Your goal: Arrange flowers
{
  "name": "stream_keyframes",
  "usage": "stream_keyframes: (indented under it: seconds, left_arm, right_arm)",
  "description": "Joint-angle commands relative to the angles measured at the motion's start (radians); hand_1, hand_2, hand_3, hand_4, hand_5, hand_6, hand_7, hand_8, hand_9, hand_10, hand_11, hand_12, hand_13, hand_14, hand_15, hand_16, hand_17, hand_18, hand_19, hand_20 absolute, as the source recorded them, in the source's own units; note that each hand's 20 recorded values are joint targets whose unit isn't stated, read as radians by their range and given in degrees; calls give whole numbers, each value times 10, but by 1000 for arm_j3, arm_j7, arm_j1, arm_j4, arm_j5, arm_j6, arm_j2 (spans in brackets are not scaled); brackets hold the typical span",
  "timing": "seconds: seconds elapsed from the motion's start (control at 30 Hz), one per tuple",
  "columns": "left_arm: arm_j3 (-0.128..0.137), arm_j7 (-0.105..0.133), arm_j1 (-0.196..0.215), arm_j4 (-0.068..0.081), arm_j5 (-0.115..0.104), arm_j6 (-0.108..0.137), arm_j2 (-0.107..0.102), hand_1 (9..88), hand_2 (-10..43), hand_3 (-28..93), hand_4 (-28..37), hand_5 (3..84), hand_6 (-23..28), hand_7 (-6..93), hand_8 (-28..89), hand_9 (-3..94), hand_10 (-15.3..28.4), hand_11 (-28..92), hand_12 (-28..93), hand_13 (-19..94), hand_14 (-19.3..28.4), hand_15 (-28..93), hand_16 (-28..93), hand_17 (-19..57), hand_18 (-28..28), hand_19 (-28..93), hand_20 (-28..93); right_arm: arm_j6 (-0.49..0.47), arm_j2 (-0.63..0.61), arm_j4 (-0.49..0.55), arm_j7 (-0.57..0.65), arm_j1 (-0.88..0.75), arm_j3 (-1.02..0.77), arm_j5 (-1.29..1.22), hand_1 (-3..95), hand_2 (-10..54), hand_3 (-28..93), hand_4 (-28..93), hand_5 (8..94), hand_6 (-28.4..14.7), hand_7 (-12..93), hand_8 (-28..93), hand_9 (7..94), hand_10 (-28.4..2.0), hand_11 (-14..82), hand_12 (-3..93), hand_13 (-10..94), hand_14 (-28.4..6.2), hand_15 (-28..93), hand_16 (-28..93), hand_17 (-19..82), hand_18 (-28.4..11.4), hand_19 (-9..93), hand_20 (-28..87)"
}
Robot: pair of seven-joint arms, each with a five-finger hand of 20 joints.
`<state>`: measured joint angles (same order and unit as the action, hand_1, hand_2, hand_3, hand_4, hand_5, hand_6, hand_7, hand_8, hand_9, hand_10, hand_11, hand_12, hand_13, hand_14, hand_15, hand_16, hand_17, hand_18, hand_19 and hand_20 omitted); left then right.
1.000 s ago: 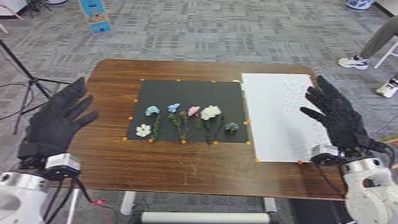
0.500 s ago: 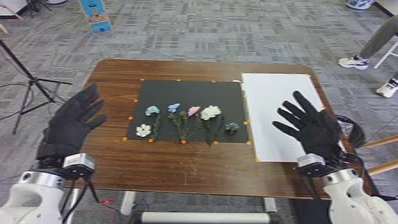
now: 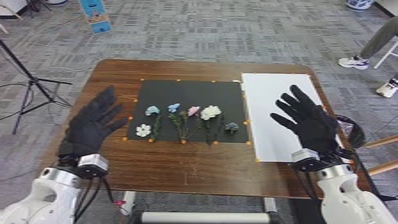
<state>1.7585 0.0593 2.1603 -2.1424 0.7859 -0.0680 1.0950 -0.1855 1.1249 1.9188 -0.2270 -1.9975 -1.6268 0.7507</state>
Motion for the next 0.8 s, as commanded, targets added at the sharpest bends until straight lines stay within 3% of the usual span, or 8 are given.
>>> stream_keyframes:
  seconds: [0.03,0.13,0.27,0.37,0.43,0.53,0.7,0.8]
  left_arm:
    - [-37,21,-34,11,-15,47,15,231,-74,673,-283,232,17,162,-82,184,96,86,202,163,127,123,71,-111,230,436,15]
    - [-31,44,-38,7,-14,69,-2,229,-74,678,-283,240,17,165,-84,194,97,101,196,166,126,134,66,-114,228,433,31]
    - [-48,79,-15,2,-61,104,30,227,-74,684,-283,254,19,174,-87,210,101,122,183,184,127,163,57,-112,225,429,51]
    - [-36,75,7,-1,-105,87,27,229,-73,689,-283,264,21,176,-89,220,104,129,178,196,130,177,52,-109,225,428,57]
    - [-39,72,-4,2,-87,101,23,230,-72,691,-283,266,22,176,-90,222,103,132,175,197,131,180,49,-107,225,430,60]
    - [-57,96,-49,16,-93,102,6,230,-72,691,-283,268,22,176,-90,224,103,136,172,200,132,183,44,-107,225,430,63]
    - [-51,102,2,-3,-109,116,32,227,-68,695,-283,276,24,178,-90,233,106,144,169,206,133,198,42,-106,225,431,66]
    - [-33,67,15,-4,-119,96,26,227,-69,697,-283,282,24,177,-91,237,107,146,165,209,133,200,38,-104,226,430,67]
  right_arm:
    - [15,22,24,21,-43,-9,-45,156,-53,815,-240,355,-1,75,-82,334,-103,27,192,227,-112,3,362,-29,-223,358,139]
    - [11,28,20,27,-41,1,-92,161,-52,816,-238,357,-10,77,-77,342,-111,30,194,244,-114,24,361,-8,-222,374,151]
    - [12,22,17,54,-32,4,-92,167,-53,824,-236,360,-14,84,-78,356,-118,33,201,266,-117,93,318,9,-223,381,176]
    - [-4,32,15,49,-22,4,-77,168,-53,828,-234,361,-17,86,-76,363,-121,34,200,299,-119,143,302,8,-225,381,178]
    - [-2,22,20,54,-28,-5,-68,169,-52,828,-234,362,-17,86,-76,368,-122,36,199,301,-120,155,293,7,-226,378,175]
    - [10,21,19,44,-25,-4,-80,168,-51,829,-234,365,-18,87,-77,377,-122,39,199,299,-120,160,283,5,-225,375,172]
    - [-38,35,2,73,3,16,-83,169,-51,832,-233,378,-18,92,-77,392,-123,44,200,286,-119,154,276,3,-226,376,172]
    - [-39,30,7,64,-7,4,-62,170,-49,832,-234,386,-17,95,-78,402,-126,54,203,283,-119,154,274,1,-226,378,172]
